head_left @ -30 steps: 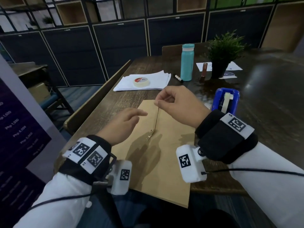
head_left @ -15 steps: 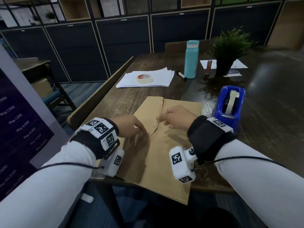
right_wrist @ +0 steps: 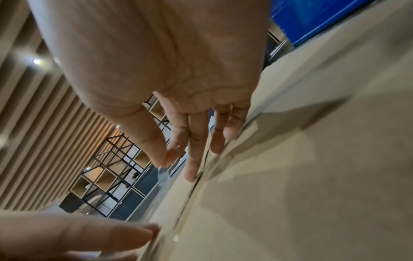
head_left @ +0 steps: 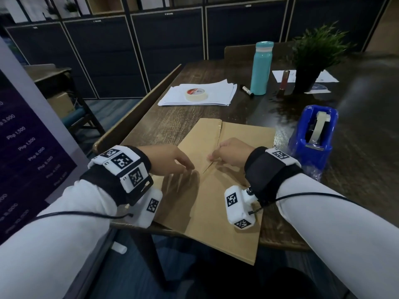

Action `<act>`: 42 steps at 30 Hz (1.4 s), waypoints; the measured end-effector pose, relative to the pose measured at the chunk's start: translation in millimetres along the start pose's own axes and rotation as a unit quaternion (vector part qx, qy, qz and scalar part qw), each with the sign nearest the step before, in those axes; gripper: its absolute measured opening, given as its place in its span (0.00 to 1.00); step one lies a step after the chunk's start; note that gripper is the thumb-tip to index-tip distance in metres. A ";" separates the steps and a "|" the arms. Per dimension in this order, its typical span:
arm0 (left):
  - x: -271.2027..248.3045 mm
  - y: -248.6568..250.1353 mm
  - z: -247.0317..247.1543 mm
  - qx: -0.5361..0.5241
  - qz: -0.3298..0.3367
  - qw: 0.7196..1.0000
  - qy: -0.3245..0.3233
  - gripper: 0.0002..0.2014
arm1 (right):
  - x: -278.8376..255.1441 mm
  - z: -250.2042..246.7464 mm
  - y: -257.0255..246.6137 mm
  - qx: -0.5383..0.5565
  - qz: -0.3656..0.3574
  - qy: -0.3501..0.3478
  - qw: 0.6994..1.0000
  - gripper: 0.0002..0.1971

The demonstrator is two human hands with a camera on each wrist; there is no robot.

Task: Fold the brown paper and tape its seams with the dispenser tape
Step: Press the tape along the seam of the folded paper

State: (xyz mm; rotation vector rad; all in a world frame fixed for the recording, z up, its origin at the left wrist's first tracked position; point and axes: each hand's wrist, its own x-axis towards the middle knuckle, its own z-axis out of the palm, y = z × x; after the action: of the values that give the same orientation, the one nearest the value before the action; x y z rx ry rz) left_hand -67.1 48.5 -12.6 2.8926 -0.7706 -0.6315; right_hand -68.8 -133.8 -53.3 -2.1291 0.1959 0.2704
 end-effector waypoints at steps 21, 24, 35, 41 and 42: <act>42.5 -10.5 -12.9 0.024 0.021 0.999 -0.023 0.16 | 8.0 -1.2 3.2 -0.075 0.017 -0.002 0.997 0.12; 45.4 -13.1 -12.2 0.010 0.024 0.999 -0.021 0.16 | 8.1 -0.7 1.6 -0.109 0.007 -0.011 0.994 0.11; 49.0 -20.2 -8.4 0.003 0.021 1.000 -0.008 0.15 | 4.2 -0.4 3.2 -0.072 0.005 0.005 0.997 0.06; 51.1 -17.1 -7.4 -0.012 0.029 0.999 0.005 0.12 | 5.2 1.4 1.5 -0.109 -0.003 0.007 0.994 0.10; 51.9 -16.1 -7.4 -0.009 0.030 0.999 0.006 0.11 | 5.0 1.6 1.5 -0.110 -0.005 0.007 0.994 0.11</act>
State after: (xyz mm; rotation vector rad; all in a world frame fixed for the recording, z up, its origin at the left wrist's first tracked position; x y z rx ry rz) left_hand -15.7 36.8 -27.9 2.8432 -0.8431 -0.6093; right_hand -64.6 -133.5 -56.7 -2.3492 0.1710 0.2819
